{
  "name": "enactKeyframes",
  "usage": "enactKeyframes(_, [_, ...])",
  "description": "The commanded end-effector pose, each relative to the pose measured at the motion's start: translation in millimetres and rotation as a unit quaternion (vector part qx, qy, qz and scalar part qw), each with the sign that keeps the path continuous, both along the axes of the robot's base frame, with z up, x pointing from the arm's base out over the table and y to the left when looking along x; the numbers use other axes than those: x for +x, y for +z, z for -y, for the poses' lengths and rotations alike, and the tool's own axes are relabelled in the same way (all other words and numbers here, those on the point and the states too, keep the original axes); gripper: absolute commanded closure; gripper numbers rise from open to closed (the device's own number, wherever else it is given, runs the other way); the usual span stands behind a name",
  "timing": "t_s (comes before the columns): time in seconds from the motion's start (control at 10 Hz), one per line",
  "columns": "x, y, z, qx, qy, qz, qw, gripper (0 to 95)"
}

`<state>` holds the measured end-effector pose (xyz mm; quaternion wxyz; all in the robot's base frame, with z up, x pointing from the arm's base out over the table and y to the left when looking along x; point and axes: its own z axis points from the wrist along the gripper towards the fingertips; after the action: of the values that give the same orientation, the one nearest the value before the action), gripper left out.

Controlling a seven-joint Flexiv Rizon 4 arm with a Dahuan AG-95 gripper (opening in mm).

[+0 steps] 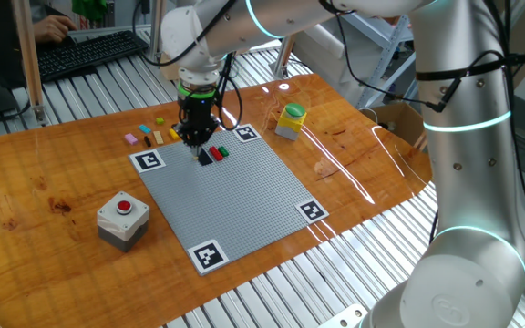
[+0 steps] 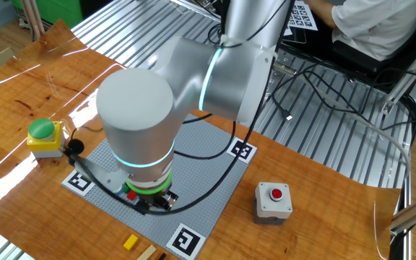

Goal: Build with small Lego blocks

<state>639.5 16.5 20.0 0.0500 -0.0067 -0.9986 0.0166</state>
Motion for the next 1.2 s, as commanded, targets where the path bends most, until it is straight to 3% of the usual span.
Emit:
enactKeyframes(0.1, [1.1,0.8,-0.2,0.001,-0.002,-0.002,1.0,95.0])
enactKeyframes(0.6, [13.8,2.5,0.4,-0.004,-0.006,0.001,1.0,95.0])
enactKeyframes(1.2, [18.2,-2.1,13.5,-0.006,0.009,0.002,0.9999,95.0])
